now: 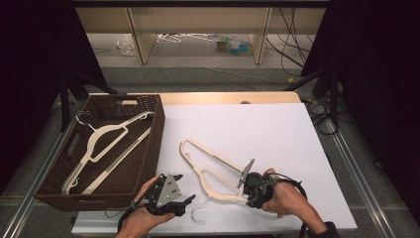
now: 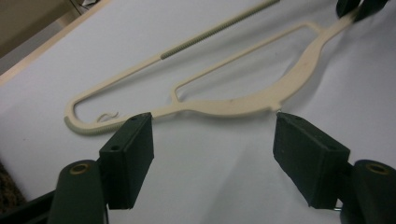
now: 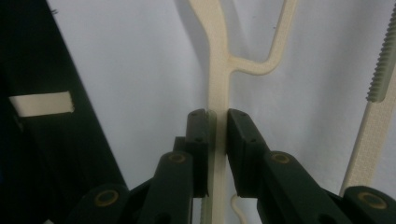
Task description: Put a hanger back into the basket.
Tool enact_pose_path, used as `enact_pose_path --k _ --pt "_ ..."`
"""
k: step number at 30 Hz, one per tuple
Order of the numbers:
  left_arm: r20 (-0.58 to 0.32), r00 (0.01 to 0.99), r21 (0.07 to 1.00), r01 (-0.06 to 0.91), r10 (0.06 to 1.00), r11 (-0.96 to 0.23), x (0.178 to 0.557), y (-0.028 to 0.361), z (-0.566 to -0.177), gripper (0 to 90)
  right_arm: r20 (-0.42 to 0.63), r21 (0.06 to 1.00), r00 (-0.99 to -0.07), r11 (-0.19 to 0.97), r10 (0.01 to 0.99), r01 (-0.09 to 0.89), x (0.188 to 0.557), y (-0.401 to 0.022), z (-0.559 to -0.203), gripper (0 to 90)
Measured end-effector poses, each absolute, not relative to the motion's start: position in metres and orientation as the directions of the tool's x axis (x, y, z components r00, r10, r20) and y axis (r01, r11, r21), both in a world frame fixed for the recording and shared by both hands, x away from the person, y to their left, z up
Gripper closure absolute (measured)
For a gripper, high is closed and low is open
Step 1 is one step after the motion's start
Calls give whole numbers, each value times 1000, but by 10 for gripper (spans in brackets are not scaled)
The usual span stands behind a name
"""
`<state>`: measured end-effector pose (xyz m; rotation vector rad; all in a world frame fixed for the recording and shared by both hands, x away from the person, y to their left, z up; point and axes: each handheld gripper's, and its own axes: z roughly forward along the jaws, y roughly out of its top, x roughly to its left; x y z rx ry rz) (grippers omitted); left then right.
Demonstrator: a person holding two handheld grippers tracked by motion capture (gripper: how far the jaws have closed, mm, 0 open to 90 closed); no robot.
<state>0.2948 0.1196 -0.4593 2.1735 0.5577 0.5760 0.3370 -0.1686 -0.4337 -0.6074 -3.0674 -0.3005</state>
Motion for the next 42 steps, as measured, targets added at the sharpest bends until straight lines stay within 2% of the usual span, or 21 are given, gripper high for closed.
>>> enact_pose_path --k 4,8,10,12,16,20,21,22,24,26,30,31,33,39,42 --pt "278 814 742 155 510 -653 304 110 -468 283 34 198 -930 910 366 365 334 -172 -426 792" --pt "273 824 711 175 497 -681 307 99 -476 267 36 198 -932 912 360 360 331 -172 -422 792" --pt "316 826 680 146 467 -719 309 95 -479 274 38 203 -936 914 350 350 332 -173 -421 792" --pt "314 826 687 143 468 -712 311 92 -481 273 40 201 -937 916 346 347 332 -174 -420 792" --pt "348 829 682 95 437 -725 315 88 -481 290 41 211 -940 916 340 341 331 -175 -416 792" --pt "399 841 662 13 367 -750 317 85 -484 309 46 214 -940 916 338 340 330 -176 -415 792" --pt "409 843 657 -6 350 -754 317 83 -484 318 28 210 -949 926 315 314 332 -178 -415 792" --pt "425 843 647 -29 329 -762 317 82 -485 320 44 216 -940 915 339 340 330 -177 -414 792" --pt "449 848 625 -75 280 -777 316 78 -486 321 52 214 -943 918 330 333 330 -178 -414 792" --pt "462 848 614 -94 260 -784 316 74 -487 325 33 211 -952 929 303 303 332 -180 -413 792" --pt "488 847 605 -152 213 -782 319 71 -486 396 35 218 -953 929 300 300 331 -181 -412 791" --pt "509 843 595 -198 174 -779 320 70 -485 438 39 220 -954 929 296 298 331 -181 -412 792" --pt "519 842 590 -230 145 -774 319 69 -486 495 50 226 -947 920 316 319 332 -182 -412 792" --pt "598 802 487 -374 -11 -789 313 58 -481 634 71 219 -948 923 309 317 337 -190 -415 792" --pt "621 783 461 -402 -36 -791 311 54 -474 691 77 224 -947 920 311 321 339 -196 -415 792"
